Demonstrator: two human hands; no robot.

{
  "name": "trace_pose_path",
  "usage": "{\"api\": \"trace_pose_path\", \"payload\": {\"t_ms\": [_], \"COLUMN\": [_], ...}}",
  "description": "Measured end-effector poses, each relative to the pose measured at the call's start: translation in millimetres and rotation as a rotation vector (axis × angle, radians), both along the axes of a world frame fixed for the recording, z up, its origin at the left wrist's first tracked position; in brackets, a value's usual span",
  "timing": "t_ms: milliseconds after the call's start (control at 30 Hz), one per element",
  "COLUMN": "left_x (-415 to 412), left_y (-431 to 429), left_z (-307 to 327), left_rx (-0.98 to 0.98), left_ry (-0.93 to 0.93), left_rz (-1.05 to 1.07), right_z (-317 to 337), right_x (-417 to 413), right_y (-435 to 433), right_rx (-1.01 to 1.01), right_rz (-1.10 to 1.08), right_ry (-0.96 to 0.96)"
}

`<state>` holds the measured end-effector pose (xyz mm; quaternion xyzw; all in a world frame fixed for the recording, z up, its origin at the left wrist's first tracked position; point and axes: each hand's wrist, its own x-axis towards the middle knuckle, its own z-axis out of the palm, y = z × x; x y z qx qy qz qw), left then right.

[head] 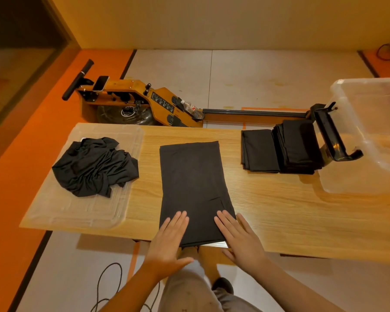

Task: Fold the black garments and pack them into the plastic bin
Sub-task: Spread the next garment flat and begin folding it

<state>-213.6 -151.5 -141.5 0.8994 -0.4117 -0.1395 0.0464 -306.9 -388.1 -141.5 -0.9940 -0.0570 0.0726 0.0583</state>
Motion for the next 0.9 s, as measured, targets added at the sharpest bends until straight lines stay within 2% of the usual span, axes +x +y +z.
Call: {"api": "trace_pose_path", "payload": {"t_ms": [267,367,500,667,767,900], "left_x": [4,3,6,52,92,152], "left_y": [21,34,35,16,0,-28], "left_z": [-6,3,42,111,150,199], "left_rx": [0.096,0.035,-0.252,-0.558,-0.73,-0.908], "left_ry": [-0.077,-0.026,0.112,0.165,0.194,0.238], "left_rz": [-0.085,-0.075,0.125,0.382,0.484,0.52], "right_z": [-6,-1,32,91,133,194], "right_x": [-25,-30,-15,29,68,123], "right_y": [1,-3,-6,-18,-32,-50], "right_rx": [0.013,0.088,0.432,0.828,0.952,1.059], "right_rz": [0.069,0.079,-0.114,-0.47,-0.524,-0.517], "right_ry": [-0.163,-0.161,-0.17,-0.177,-0.216,-0.292]}}
